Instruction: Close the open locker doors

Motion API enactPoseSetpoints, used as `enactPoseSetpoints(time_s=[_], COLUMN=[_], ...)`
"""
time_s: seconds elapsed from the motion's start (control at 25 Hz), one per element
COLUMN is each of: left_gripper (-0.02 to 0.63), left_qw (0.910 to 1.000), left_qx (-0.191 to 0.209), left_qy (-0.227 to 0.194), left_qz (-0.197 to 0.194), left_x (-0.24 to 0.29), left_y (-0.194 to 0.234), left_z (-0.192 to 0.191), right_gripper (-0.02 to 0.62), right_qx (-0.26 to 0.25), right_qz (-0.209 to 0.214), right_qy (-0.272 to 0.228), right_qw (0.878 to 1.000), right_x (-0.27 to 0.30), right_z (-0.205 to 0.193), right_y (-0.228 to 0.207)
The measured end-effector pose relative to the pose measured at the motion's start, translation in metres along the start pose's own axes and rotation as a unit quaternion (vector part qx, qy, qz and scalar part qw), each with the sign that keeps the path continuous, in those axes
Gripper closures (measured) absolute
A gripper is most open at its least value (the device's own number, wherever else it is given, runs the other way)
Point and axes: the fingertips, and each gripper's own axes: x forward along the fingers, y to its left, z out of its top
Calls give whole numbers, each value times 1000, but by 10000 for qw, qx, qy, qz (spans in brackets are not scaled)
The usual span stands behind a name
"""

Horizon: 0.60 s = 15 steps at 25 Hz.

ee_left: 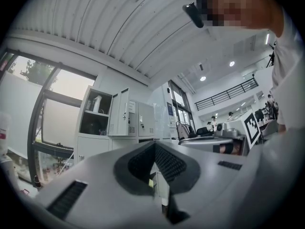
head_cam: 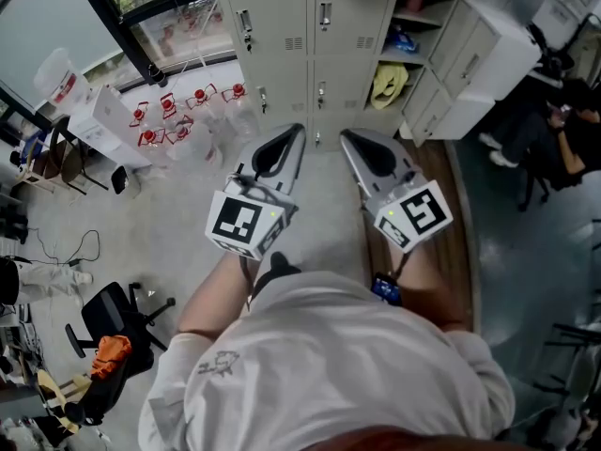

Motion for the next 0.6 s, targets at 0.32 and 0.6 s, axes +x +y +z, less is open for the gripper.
enactPoseSetpoints(time_s=[0.32, 0.6], left_gripper=[611, 611], left_qw=[10000, 9999], left_qx=[-25, 108], left_qy=[57, 121], left_qz=[48, 21], left_x=[3, 3], left_y=[68, 132], left_z=[-9, -3], right_gripper=[598, 598], right_qx=[23, 215], right_qz=[37, 63], right_qy=[-36, -88], right_qw=[10000, 9997], right_x=[70, 139], right_z=[-9, -7], right_y=[-5, -2])
